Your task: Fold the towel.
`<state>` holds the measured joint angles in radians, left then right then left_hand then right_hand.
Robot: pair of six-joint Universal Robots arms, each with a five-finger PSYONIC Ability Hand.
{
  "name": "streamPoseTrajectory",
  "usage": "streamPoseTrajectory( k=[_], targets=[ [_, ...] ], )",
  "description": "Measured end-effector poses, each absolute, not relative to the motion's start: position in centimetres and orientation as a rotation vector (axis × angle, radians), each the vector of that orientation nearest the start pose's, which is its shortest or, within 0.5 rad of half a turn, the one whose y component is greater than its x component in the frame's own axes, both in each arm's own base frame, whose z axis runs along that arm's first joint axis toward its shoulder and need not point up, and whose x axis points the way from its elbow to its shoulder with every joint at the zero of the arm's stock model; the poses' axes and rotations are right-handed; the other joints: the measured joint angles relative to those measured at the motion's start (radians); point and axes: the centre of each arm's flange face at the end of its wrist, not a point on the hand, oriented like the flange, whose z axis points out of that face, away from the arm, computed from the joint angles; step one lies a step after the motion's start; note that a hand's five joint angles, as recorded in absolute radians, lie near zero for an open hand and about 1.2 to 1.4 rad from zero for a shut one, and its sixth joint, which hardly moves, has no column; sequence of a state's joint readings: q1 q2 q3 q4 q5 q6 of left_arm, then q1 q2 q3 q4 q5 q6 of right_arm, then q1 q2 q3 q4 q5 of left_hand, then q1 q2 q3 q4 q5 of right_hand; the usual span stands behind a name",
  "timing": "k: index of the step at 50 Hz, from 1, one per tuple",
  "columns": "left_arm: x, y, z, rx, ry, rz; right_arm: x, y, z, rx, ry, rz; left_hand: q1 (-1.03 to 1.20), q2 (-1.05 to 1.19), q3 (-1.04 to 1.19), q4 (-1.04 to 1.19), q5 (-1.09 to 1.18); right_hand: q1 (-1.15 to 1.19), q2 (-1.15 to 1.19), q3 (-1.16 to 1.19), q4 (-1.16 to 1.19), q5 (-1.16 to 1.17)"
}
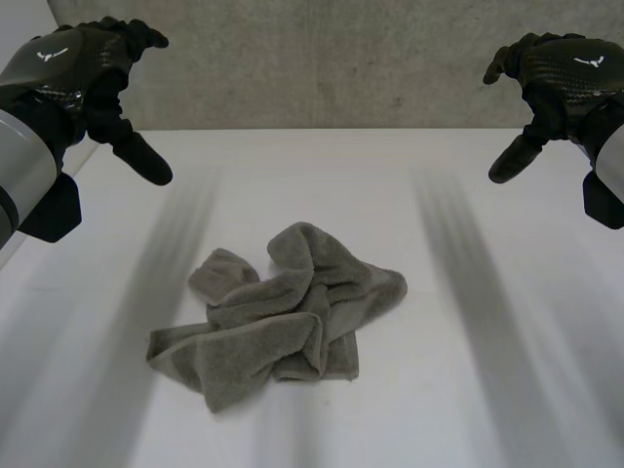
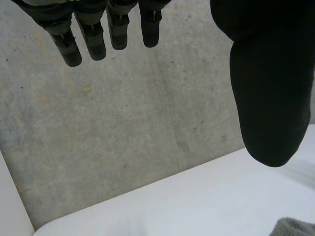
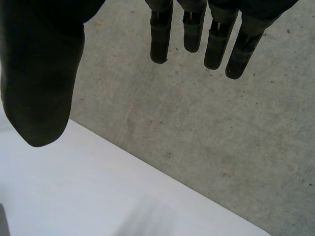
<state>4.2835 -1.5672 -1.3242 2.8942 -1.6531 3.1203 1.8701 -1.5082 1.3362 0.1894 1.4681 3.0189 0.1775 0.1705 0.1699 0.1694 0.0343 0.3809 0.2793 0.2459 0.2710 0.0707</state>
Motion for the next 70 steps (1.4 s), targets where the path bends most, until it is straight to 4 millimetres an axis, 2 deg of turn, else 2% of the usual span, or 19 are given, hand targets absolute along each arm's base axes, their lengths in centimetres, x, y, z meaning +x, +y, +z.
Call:
streamPoseTrajectory(
  k=[7, 9, 11, 12, 13, 16, 30, 39, 43, 45, 51, 54, 59, 63, 70],
  targets=[
    [-23.0, -22.5, 35.5, 0.373, 2.41, -2.342, 22.8, -26.3, 34.5, -0.539, 2.018, -2.076, 0.0, 0.0, 0.0, 0.0, 0.0, 0.0, 0.0, 0.0, 0.0, 0.0],
    [-22.9, -22.6, 35.3, 0.37, 2.416, -2.331, 22.8, -26.3, 34.5, -0.536, 2.008, -2.086, 0.007, 0.019, 0.019, 0.019, 0.0, 0.043, 0.09, 0.107, 0.092, 0.1],
    [-22.9, -22.6, 35.0, 0.369, 2.424, -2.32, 22.8, -26.4, 34.5, -0.529, 1.994, -2.099, 0.104, 0.107, 0.107, 0.107, 0.073, 0.262, 0.365, 0.388, 0.359, 0.391],
    [-22.8, -22.6, 34.9, 0.369, 2.426, -2.318, 22.8, -26.4, 34.6, -0.527, 1.99, -2.102, 0.132, 0.133, 0.134, 0.134, 0.102, 0.209, 0.328, 0.353, 0.327, 0.351],
    [-22.8, -22.6, 34.8, 0.371, 2.43, -2.313, 22.8, -26.5, 34.6, -0.524, 1.983, -2.108, 0.136, 0.141, 0.142, 0.142, 0.111, 0.042, 0.158, 0.187, 0.161, 0.173],
    [-22.8, -22.5, 34.5, 0.374, 2.439, -2.302, 22.8, -26.5, 34.7, -0.522, 1.975, -2.11, 0.051, 0.054, 0.055, 0.058, 0.029, -0.116, -0.032, 0.003, -0.013, -0.012],
    [-22.0, -22.2, 32.8, 0.356, 2.479, -2.226, 22.8, -26.1, 33.9, -0.556, 2.053, -2.025, -0.002, -0.002, -0.004, -0.002, 0.0, -0.145, -0.041, -0.01, -0.017, -0.013],
    [-20.6, -22.1, 30.1, 0.334, 2.538, -2.095, 23.3, -25.4, 32.8, -0.647, 2.078, -1.99, -0.002, -0.003, -0.004, -0.003, 0.0, -0.145, -0.041, -0.01, -0.017, -0.013],
    [-20.1, -21.7, 28.3, 0.371, 2.58, -2.017, 24.1, -24.2, 31.2, -0.79, 2.108, -1.928, -0.002, -0.001, -0.001, 0.0, 0.0, -0.144, -0.04, -0.01, -0.017, -0.012],
    [-19.6, -21.4, 26.7, 0.415, 2.616, -1.943, 24.9, -22.9, 29.8, -0.901, 2.124, -1.867, 0.001, 0.004, 0.005, 0.004, 0.0, -0.135, -0.038, -0.006, -0.015, -0.009],
    [-18.4, -20.6, 22.9, 0.531, 2.704, -1.76, 26.4, -20.2, 26.3, -1.021, 2.142, -1.695, 0.05, 0.058, 0.059, 0.059, 0.011, -0.003, 0.099, 0.136, 0.109, 0.152],
    [-17.8, -20.1, 21.0, 0.571, 2.748, -1.684, 27.1, -19.3, 24.6, -0.987, 2.153, -1.606, 0.086, 0.093, 0.093, 0.093, 0.057, 0.09, 0.196, 0.232, 0.208, 0.244],
    [-17.1, -19.7, 18.8, 0.59, 2.799, -1.626, 28.1, -18.4, 22.2, -0.88, 2.172, -1.458, 0.11, 0.117, 0.118, 0.117, 0.081, 0.115, 0.213, 0.253, 0.224, 0.261],
    [-16.9, -19.7, 17.3, 0.597, 2.813, -1.647, 28.9, -17.8, 19.7, -0.786, 2.187, -1.303, 0.109, 0.117, 0.118, 0.119, 0.079, 0.113, 0.212, 0.252, 0.223, 0.257],
    [-17.3, -20.3, 15.8, 0.617, 2.78, -1.737, 30.2, -17.8, 16.6, -0.664, 2.195, -1.164, 0.106, 0.116, 0.116, 0.117, 0.076, 0.102, 0.21, 0.251, 0.223, 0.242]
  ],
)
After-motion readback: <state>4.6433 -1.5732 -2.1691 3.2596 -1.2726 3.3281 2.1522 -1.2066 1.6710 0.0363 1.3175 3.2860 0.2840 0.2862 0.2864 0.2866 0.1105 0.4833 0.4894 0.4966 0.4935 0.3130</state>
